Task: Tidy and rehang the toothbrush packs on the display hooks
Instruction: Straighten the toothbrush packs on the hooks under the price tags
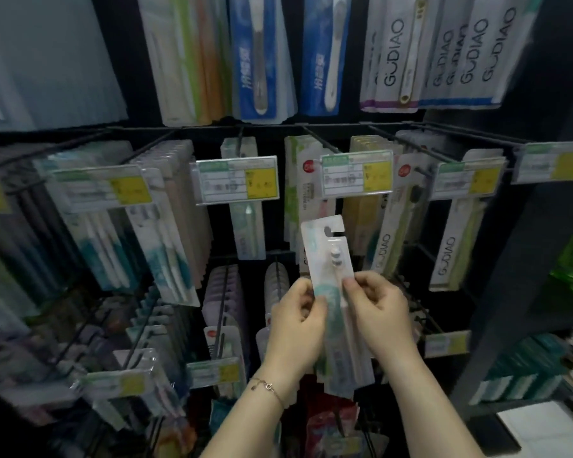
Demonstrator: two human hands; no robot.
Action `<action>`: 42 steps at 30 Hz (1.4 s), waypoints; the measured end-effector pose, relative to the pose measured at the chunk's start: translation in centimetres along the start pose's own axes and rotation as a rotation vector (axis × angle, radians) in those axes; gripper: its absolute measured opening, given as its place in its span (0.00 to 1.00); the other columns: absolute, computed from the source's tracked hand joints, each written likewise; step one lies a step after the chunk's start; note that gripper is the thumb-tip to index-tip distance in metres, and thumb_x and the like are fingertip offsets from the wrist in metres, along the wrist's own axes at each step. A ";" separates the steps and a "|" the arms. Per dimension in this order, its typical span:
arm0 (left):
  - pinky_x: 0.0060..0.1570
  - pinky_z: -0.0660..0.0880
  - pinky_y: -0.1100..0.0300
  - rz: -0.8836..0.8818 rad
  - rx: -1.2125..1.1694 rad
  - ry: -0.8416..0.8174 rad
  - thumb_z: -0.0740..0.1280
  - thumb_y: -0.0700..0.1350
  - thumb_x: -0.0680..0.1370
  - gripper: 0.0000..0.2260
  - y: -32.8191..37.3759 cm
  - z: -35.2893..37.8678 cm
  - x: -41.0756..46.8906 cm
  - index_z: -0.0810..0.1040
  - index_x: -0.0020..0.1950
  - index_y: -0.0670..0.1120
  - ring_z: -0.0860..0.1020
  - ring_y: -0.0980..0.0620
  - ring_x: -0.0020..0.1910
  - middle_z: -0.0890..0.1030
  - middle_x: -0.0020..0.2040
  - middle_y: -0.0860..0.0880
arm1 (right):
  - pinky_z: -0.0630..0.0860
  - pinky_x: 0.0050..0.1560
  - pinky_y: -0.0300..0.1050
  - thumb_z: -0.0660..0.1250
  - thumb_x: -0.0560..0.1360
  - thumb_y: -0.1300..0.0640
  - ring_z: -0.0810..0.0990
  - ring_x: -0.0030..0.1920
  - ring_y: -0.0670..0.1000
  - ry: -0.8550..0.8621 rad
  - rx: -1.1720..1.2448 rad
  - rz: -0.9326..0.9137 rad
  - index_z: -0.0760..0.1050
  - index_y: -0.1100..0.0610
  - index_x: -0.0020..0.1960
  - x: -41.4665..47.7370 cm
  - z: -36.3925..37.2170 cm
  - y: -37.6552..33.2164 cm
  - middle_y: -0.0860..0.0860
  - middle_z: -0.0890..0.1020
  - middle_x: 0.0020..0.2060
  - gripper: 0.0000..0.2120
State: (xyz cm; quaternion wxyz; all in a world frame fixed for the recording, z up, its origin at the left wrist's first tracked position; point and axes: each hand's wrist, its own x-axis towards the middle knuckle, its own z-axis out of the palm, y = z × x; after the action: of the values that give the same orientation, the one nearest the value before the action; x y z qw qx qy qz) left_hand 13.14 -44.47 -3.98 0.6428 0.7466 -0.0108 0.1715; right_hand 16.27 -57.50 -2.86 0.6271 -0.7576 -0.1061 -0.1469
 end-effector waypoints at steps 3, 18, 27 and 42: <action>0.35 0.76 0.39 -0.006 0.017 0.026 0.63 0.44 0.82 0.07 -0.7 -1.9 0.4 0.77 0.46 0.53 0.77 0.41 0.33 0.82 0.40 0.44 | 0.76 0.36 0.37 0.66 0.80 0.54 0.83 0.38 0.41 -0.050 -0.059 -0.026 0.81 0.50 0.46 0.3 2.2 -0.7 0.43 0.84 0.37 0.06; 0.34 0.74 0.49 0.034 -0.013 0.232 0.59 0.45 0.85 0.08 1.8 -8.8 5.1 0.74 0.47 0.53 0.76 0.51 0.30 0.80 0.33 0.48 | 0.76 0.37 0.47 0.64 0.80 0.51 0.79 0.35 0.44 -0.060 -0.243 -0.247 0.79 0.51 0.43 4.6 10.1 -7.2 0.46 0.81 0.33 0.10; 0.35 0.75 0.58 0.042 0.064 0.147 0.61 0.46 0.84 0.05 3.7 -10.0 7.1 0.77 0.53 0.51 0.77 0.54 0.32 0.82 0.37 0.53 | 0.69 0.33 0.25 0.62 0.81 0.55 0.77 0.38 0.32 -0.031 -0.127 -0.130 0.79 0.56 0.44 6.1 10.5 -7.5 0.44 0.81 0.36 0.10; 0.38 0.73 0.69 0.194 0.182 0.629 0.67 0.39 0.79 0.09 2.1 -8.2 7.0 0.70 0.56 0.47 0.75 0.59 0.37 0.75 0.48 0.46 | 0.71 0.34 0.30 0.66 0.78 0.57 0.79 0.36 0.40 0.106 -0.151 -0.206 0.79 0.51 0.43 5.3 6.5 -5.0 0.43 0.81 0.34 0.06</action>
State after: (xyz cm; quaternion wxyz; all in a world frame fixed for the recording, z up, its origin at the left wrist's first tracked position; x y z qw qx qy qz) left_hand 17.22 -35.51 0.82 0.5262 0.7068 0.1322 0.4540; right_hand 20.07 -50.27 2.55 0.5548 -0.7787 -0.1390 -0.2578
